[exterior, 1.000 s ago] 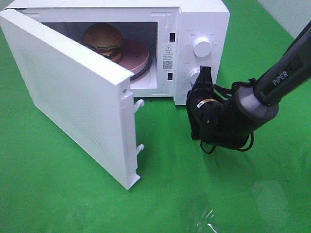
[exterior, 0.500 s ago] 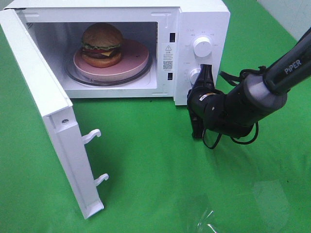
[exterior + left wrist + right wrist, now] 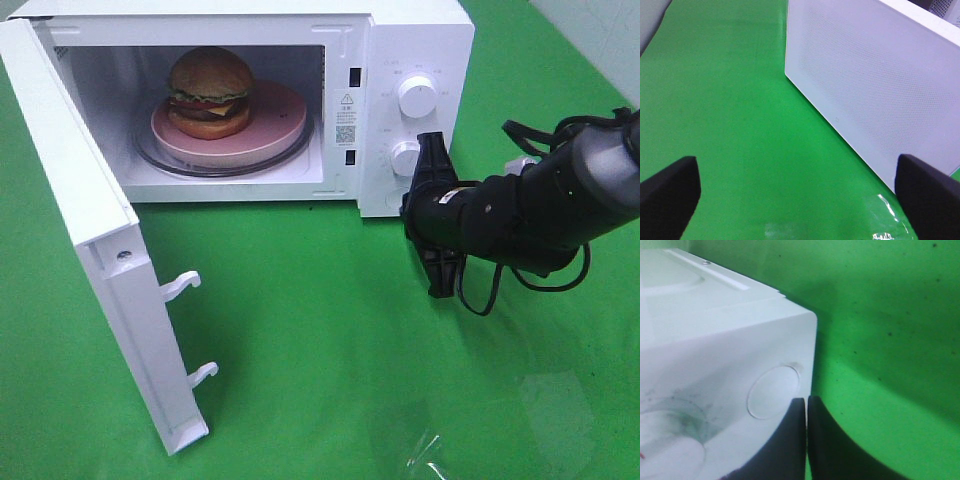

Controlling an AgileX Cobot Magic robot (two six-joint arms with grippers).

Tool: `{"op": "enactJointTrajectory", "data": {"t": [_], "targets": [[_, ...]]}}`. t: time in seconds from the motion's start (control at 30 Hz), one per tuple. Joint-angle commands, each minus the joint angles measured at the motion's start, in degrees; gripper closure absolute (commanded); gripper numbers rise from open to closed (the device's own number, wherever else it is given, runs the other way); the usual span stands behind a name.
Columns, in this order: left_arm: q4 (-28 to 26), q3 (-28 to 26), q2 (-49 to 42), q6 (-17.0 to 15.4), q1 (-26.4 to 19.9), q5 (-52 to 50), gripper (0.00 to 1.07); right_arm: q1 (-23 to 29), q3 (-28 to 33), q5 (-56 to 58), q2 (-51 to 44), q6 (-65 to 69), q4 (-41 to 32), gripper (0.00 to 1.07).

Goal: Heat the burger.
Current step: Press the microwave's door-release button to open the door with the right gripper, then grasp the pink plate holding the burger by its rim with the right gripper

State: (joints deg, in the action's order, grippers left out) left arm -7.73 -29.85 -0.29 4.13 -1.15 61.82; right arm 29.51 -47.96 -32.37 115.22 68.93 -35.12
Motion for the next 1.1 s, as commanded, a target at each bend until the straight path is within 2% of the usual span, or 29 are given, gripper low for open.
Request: {"op": "enactJointTrajectory", "data": {"t": [0.03, 0.23, 0.3, 0.53, 0.6, 1.1], "targets": [[-0.34, 0.11, -0.29, 0.11, -0.11, -0.57, 0.09, -0.17, 0.86, 3.27, -2.29, -3.27, 1.66, 1.06], [-0.34, 0.11, -0.29, 0.11, -0.11, -0.57, 0.09, -0.17, 2.18, 8.65, -6.59, -11.46, 4.64, 1.05], [-0.34, 0.11, -0.29, 0.11, -0.11, -0.57, 0.09, -0.17, 2.23, 13.64, -9.51, -18.45, 7.1, 1.04], [-0.34, 0.11, -0.29, 0.11, -0.11, -0.57, 0.09, -0.17, 2.23, 18.74, -12.26, -25.67, 10.54, 1.03], [-0.34, 0.11, -0.29, 0.11, -0.11, -0.57, 0.09, -0.17, 2.18, 23.49, -14.09, -31.51, 13.06, 1.02], [-0.34, 0.11, -0.29, 0.11, -0.11, -0.57, 0.09, -0.17, 2.06, 43.09, -19.94, -47.33, 23.55, 1.01]]}}
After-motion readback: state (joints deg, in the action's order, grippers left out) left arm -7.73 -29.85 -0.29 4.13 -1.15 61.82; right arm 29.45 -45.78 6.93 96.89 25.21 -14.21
